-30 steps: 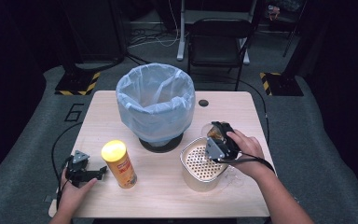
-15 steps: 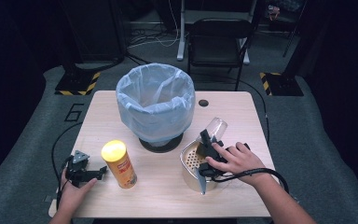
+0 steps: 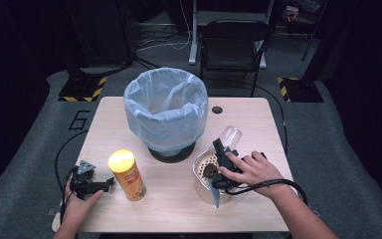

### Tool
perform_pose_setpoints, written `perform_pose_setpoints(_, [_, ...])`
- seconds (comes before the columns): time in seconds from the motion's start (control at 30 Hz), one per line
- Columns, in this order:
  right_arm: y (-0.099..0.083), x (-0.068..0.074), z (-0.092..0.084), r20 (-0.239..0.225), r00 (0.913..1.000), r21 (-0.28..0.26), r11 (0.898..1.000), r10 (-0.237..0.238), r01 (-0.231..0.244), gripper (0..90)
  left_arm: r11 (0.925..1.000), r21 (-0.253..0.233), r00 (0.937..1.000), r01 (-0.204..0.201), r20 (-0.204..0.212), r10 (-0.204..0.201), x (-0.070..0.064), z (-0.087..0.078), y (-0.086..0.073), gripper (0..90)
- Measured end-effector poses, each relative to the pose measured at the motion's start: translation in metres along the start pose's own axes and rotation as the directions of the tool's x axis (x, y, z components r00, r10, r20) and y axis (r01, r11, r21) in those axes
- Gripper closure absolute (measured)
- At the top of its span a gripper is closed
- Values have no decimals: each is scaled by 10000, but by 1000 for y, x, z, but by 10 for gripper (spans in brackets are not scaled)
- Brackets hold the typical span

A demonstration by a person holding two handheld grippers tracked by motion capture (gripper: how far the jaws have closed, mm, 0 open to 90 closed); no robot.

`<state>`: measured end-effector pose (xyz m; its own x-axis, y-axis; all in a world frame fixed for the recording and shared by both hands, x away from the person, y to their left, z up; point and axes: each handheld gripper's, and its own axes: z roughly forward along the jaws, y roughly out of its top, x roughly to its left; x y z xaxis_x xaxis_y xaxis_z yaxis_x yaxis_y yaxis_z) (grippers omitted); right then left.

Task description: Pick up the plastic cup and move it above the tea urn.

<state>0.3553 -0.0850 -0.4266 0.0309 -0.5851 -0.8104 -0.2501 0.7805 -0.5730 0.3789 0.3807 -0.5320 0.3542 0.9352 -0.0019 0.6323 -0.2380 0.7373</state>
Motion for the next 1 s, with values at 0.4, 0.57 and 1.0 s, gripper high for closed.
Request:
perform_pose_setpoints(0.4, [0,-2,0,14,9995,-287,9991,308,-307,403,10000,3,10000,-2,11,2,0,0,0,63])
perform_pose_setpoints(0.57, [-2,-5,-1,23,10000,-166,9999,-34,34,403,10000,-4,10000,0,-3,0,0,0,0,63])
perform_pose_setpoints(1.0, [-2,-3,-2,158,9961,-388,9956,864,-857,403,10000,-5,10000,-1,-1,1,0,0,0,63])
